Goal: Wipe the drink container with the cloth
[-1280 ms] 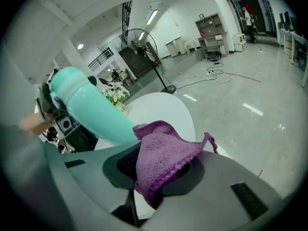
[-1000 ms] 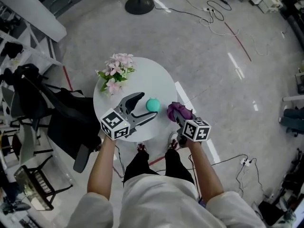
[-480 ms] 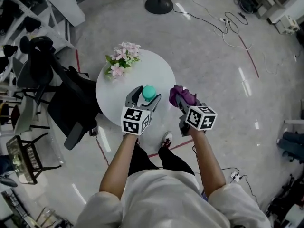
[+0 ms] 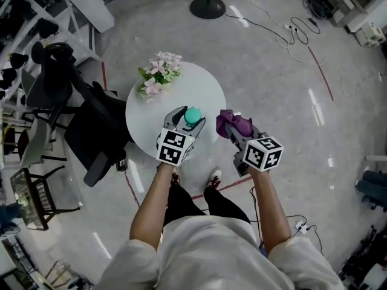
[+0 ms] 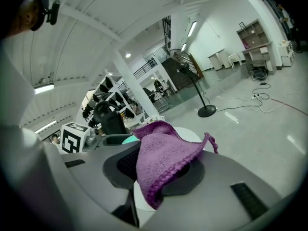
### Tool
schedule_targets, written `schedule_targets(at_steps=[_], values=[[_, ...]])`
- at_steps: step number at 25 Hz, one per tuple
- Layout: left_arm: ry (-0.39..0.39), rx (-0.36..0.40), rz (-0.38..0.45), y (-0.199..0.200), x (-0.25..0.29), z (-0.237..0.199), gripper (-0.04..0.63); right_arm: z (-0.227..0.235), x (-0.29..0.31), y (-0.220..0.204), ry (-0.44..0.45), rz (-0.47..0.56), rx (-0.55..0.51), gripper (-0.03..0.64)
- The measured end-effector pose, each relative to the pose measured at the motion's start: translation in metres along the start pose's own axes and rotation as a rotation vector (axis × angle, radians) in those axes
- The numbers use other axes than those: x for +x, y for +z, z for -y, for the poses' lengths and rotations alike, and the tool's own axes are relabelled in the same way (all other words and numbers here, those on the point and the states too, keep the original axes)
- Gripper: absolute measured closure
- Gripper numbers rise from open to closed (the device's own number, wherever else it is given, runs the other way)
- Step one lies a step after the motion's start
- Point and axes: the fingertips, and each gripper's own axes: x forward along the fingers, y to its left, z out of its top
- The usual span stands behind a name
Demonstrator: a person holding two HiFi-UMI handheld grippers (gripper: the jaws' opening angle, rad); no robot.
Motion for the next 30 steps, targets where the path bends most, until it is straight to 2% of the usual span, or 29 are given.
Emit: schedule_targets(at_steps=[4,8,10,13,22,27,30], values=[[-0.251,0.151,-0.054,-0.003,-0.001,0.012,0.298,-0.014,0.008,-0.002,0.03,-0.019,-0.025,0.511],[-0.494,0.285,-0.09,-0.005,0.0,0.02,0.298,-0.02,0.017,-0.004,0.018,0.023,0.044,0.511],[-0.588,0.352,-0.107,-0.006,-0.001,0.024,0.298,-0.02,0.023,-0.004,0.0,0.04,0.074,0.511],[-0.684,0.421,-0.116,-0.004,0.001,0.027,0.298,-0.017,0.028,-0.001,-0.033,0.071,0.104,0.511],[-1.015,0.592,-0.083,-0.009,-0.005,0.042,0.296,-0.03,0.049,-0.001,-0.017,0.095,0.147,0.509],[-1.093,0.553,-0.063,-0.011,-0.004,0.043,0.291,-0.014,0.056,-0.01,-0.042,0.219,0.302,0.508],[-1.117,0.536,-0.053,-0.011,-0.004,0.043,0.29,0.0,0.059,-0.024,-0.094,0.254,0.345,0.511]])
